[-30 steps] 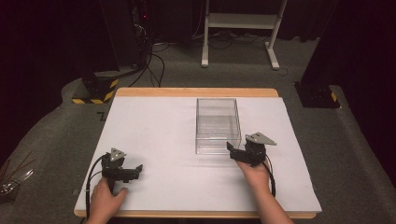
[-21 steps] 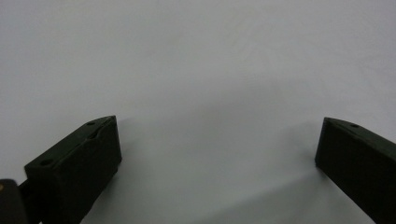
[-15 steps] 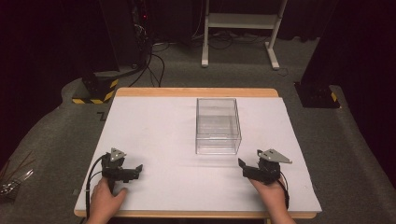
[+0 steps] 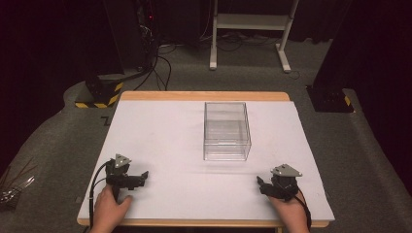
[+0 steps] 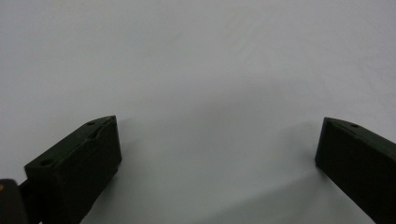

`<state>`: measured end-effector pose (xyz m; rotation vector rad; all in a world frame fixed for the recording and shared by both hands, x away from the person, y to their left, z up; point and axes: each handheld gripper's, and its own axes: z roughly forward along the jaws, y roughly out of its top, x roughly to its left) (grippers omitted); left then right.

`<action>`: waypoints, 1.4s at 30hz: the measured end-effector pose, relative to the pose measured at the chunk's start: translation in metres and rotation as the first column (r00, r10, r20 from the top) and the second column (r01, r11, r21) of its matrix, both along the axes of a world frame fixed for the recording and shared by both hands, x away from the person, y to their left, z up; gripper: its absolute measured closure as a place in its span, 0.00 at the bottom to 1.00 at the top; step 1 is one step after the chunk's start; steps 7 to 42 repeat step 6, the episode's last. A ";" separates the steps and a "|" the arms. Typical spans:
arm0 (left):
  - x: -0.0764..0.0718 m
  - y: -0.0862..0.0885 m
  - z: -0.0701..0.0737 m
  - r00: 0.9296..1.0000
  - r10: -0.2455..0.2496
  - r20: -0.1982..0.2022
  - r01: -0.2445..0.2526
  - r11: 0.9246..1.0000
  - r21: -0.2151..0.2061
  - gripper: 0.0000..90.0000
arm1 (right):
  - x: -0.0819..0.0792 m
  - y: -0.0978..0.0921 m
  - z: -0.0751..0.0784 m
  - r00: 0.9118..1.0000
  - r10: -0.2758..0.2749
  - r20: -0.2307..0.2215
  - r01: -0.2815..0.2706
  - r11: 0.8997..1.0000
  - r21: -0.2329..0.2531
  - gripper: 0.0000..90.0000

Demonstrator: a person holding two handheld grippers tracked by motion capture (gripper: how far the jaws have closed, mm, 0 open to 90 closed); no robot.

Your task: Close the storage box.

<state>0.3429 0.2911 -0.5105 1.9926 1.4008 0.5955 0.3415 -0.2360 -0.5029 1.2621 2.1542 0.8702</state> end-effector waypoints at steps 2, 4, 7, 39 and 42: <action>0.000 0.000 0.000 1.000 0.000 0.000 0.000 1.000 0.001 0.00 | 0.001 -0.003 0.000 1.000 -0.010 -0.009 0.010 1.000 0.027 0.23; 0.000 0.000 0.000 1.000 0.000 0.000 0.000 1.000 0.000 0.00 | 0.002 -0.005 0.001 1.000 -0.016 -0.019 0.017 0.999 0.046 0.23; 0.000 0.000 0.000 1.000 0.000 0.000 0.000 1.000 0.000 0.00 | 0.003 -0.005 0.000 1.000 -0.012 -0.025 0.013 0.999 0.047 0.23; 0.000 0.000 0.000 1.000 0.000 0.000 0.000 1.000 0.000 0.00 | 0.003 -0.005 0.000 1.000 -0.012 -0.025 0.013 0.999 0.047 0.23; 0.000 0.000 0.000 1.000 0.000 0.000 0.000 1.000 0.000 0.00 | 0.003 -0.005 0.000 1.000 -0.012 -0.025 0.013 0.999 0.047 0.23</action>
